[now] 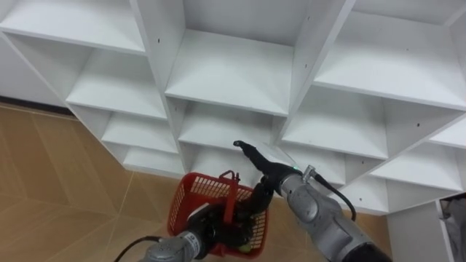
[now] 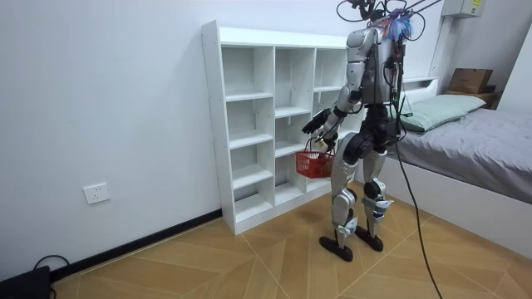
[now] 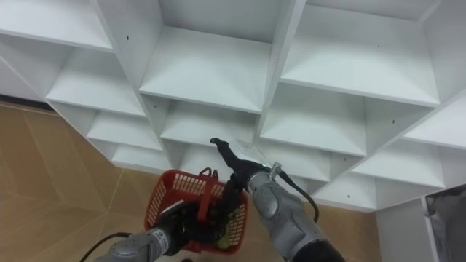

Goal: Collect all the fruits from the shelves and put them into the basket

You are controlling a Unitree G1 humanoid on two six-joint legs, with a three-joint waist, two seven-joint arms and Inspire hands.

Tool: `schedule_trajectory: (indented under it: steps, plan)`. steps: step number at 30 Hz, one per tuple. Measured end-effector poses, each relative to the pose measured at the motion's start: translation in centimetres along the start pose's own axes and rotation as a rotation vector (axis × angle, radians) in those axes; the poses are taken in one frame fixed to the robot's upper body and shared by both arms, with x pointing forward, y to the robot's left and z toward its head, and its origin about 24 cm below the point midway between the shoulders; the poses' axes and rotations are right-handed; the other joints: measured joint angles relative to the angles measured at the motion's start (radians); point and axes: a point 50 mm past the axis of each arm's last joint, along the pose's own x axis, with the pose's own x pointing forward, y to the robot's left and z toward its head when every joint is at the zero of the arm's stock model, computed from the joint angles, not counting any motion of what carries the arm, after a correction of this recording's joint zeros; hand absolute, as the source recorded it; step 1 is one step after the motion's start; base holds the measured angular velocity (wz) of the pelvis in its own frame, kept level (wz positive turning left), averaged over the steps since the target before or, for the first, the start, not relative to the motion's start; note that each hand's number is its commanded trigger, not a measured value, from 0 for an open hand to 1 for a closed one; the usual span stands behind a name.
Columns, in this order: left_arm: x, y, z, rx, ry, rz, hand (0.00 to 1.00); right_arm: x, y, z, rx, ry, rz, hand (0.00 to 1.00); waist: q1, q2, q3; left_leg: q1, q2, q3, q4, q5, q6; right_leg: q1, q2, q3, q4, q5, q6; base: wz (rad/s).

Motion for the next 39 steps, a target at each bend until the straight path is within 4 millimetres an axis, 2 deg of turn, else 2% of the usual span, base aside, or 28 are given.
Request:
schedule_trajectory:
  steps: [4, 10, 12, 14, 16, 17, 20, 21, 23, 28, 30, 32, 36, 39]
  plan:
    - [0.0, 0.0, 0.0, 0.0, 0.002, -0.001, 1.0, 0.0, 0.1, -0.3, 0.052, 0.008, -0.003, 0.0, -0.002, 0.001, -0.0011, 0.002, 0.0, 0.0, 0.001, 0.0, 0.0, 0.002, 0.0, 0.001, 0.0, 0.0, 0.0, 0.0]
    - [-0.3, 0.9, -0.2, 0.011, 0.009, 0.021, 1.0, -0.3, -0.3, -1.3, 0.305, 0.026, -0.017, 0.0, -0.008, 0.001, -0.002, 0.008, 0.0, -0.001, 0.004, 0.0, 0.0, 0.01, -0.001, -0.001, 0.0, 0.0, 0.0, 0.0]
    - [-0.4, 1.2, 0.0, -0.01, 0.0, 0.037, 1.0, -0.5, -0.8, -1.7, 0.371, 0.037, -0.048, 0.0, -0.011, 0.005, -0.0048, 0.009, 0.0, -0.001, 0.004, 0.0, 0.0, 0.011, -0.001, 0.0, 0.0, 0.0, 0.0, 0.0]
    - [-0.6, 1.8, -0.2, -0.042, -0.008, 0.066, 1.0, -1.0, -1.1, -2.5, 0.491, 0.039, -0.092, 0.0, -0.016, 0.01, -0.0089, 0.021, -0.002, -0.001, 0.001, 0.0, 0.0, 0.024, -0.001, 0.0, -0.003, 0.0, 0.0, 0.0]
    - [-1.3, 2.9, -0.9, -0.086, -0.004, 0.129, 1.0, -2.2, -0.4, -3.8, 0.636, 0.047, -0.128, 0.0, -0.033, 0.019, -0.0194, 0.053, -0.004, -0.003, -0.007, -0.001, 0.001, 0.054, -0.002, 0.002, -0.005, -0.001, 0.002, 0.02]
    - [-1.4, 3.1, -1.1, -0.096, -0.002, 0.14, 1.0, -2.5, -0.3, -4.1, 0.664, 0.052, -0.136, 0.0, -0.037, 0.023, -0.0217, 0.061, -0.004, -0.002, -0.01, -0.001, 0.001, 0.059, -0.002, 0.003, -0.006, -0.002, 0.003, -0.06]
    - [-2.7, 4.7, -3.0, -0.179, 0.011, 0.243, 1.0, -4.7, 0.7, -7.1, 0.763, 0.139, -0.195, 0.0, -0.044, 0.039, -0.0321, 0.105, -0.014, 0.002, -0.027, -0.001, 0.0, 0.096, -0.003, 0.021, -0.021, -0.004, 0.005, -0.13]
    - [-2.9, 4.8, -3.4, -0.189, 0.018, 0.259, 1.0, -5.1, 0.7, -7.7, 0.776, 0.158, -0.209, 0.0, -0.047, 0.041, -0.0333, 0.113, -0.015, 0.002, -0.029, -0.001, 0.0, 0.105, -0.003, 0.026, -0.024, -0.004, 0.005, -0.05]
    - [-3.8, 5.5, -4.7, -0.206, 0.046, 0.306, 1.0, -5.9, 0.7, -9.2, 0.873, 0.209, -0.265, 0.0, -0.065, 0.043, -0.0325, 0.135, -0.016, 0.006, -0.03, -0.002, 0.0, 0.117, -0.003, 0.032, -0.026, -0.012, 0.007, 0.0]
    - [-4.8, 6.5, -5.7, -0.22, 0.06, 0.362, 1.0, -7.5, 1.0, -10.9, 0.953, 0.239, -0.343, 0.0, -0.073, 0.057, -0.036, 0.148, -0.014, 0.017, -0.034, -0.002, -0.001, 0.119, -0.003, 0.044, -0.023, -0.019, 0.008, -0.06]
    - [-5.2, 6.9, -6.0, -0.239, 0.058, 0.386, 1.0, -7.6, 1.2, -11.0, 0.956, 0.243, -0.344, 0.0, -0.081, 0.067, -0.0342, 0.164, -0.015, 0.026, -0.043, -0.002, -0.001, 0.128, -0.003, 0.05, -0.023, -0.019, 0.007, -0.13]
    - [-5.5, 7.2, -6.3, -0.253, 0.055, 0.406, 1.0, -7.7, 1.3, -11.3, 0.963, 0.245, -0.348, 0.0, -0.088, 0.073, -0.0283, 0.194, -0.016, 0.029, -0.06, -0.002, -0.001, 0.149, -0.006, 0.054, -0.025, -0.021, 0.009, -0.07]
    - [-5.8, 7.6, -6.2, -0.26, 0.024, 0.428, 1.0, -8.2, 1.6, -12.3, 0.991, 0.276, -0.377, 0.0, -0.088, 0.068, -0.0272, 0.211, -0.016, 0.031, -0.075, -0.002, -0.002, 0.158, -0.01, 0.053, -0.025, -0.029, 0.009, 0.0]
    - [-6.1, 7.9, -6.3, -0.276, 0.012, 0.447, 1.0, -8.6, 1.8, -13.3, 1.025, 0.316, -0.405, 0.0, -0.088, 0.061, -0.023, 0.21, -0.016, 0.034, -0.076, -0.005, -0.005, 0.159, -0.01, 0.056, -0.032, -0.029, 0.009, -0.01]
